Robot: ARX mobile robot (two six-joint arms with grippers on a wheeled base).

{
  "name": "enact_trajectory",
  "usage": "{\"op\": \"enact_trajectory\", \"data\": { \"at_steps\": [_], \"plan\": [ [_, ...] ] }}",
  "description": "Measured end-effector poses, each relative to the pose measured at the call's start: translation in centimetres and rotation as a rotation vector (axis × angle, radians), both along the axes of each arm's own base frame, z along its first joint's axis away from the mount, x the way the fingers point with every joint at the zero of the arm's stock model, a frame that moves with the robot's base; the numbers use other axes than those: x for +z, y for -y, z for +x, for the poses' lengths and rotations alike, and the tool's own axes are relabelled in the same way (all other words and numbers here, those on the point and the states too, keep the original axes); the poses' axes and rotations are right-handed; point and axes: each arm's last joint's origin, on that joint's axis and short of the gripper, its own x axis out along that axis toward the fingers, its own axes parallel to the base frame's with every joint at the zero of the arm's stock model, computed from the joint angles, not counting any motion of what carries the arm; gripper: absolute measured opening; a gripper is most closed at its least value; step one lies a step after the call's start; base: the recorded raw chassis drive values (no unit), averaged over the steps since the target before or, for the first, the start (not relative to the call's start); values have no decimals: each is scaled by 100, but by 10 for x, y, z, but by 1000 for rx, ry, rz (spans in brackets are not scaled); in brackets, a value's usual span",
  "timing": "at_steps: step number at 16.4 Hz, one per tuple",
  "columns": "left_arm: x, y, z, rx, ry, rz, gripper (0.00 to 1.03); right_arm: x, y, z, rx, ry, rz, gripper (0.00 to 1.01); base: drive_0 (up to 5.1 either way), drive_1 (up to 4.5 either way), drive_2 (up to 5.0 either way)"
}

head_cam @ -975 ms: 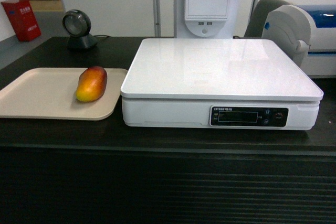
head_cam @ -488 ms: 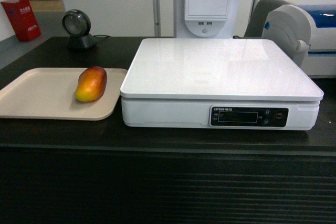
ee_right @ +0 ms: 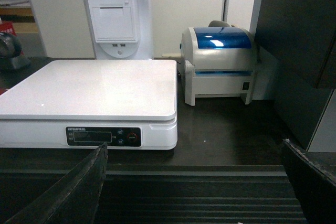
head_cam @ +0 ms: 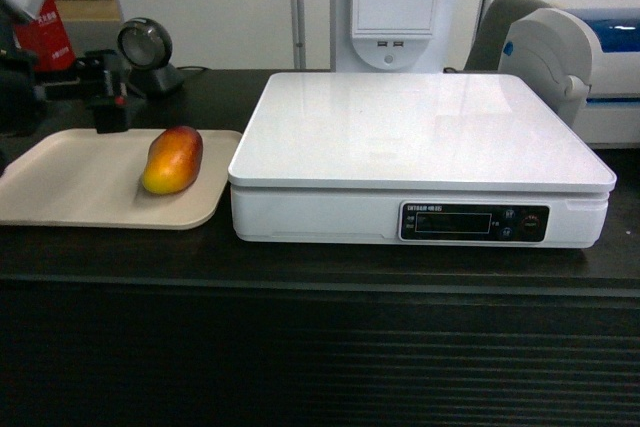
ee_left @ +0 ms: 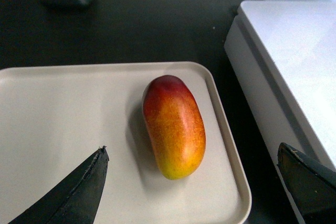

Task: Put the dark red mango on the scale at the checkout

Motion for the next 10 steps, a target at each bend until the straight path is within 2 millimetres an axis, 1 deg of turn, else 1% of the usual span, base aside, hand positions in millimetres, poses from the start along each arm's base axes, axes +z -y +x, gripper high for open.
{"op": "enact_trajectory", "data": {
  "at_steps": [2, 4, 7, 10],
  "plan": [
    [-13, 5, 28, -9, -69, 5, 98, 0, 0, 0, 0, 0, 0, 98, 0, 0, 0],
    [-21, 11, 50, -4, -103, 14, 98, 0, 0, 0, 0, 0, 0, 98, 0, 0, 0],
    [-31, 21, 73, -10, -149, 25, 98, 0, 0, 0, 0, 0, 0, 98, 0, 0, 0],
    [-34, 31, 87, -23, -179, 57, 98, 0, 0, 0, 0, 0, 0, 98, 0, 0, 0]
  ]
}}
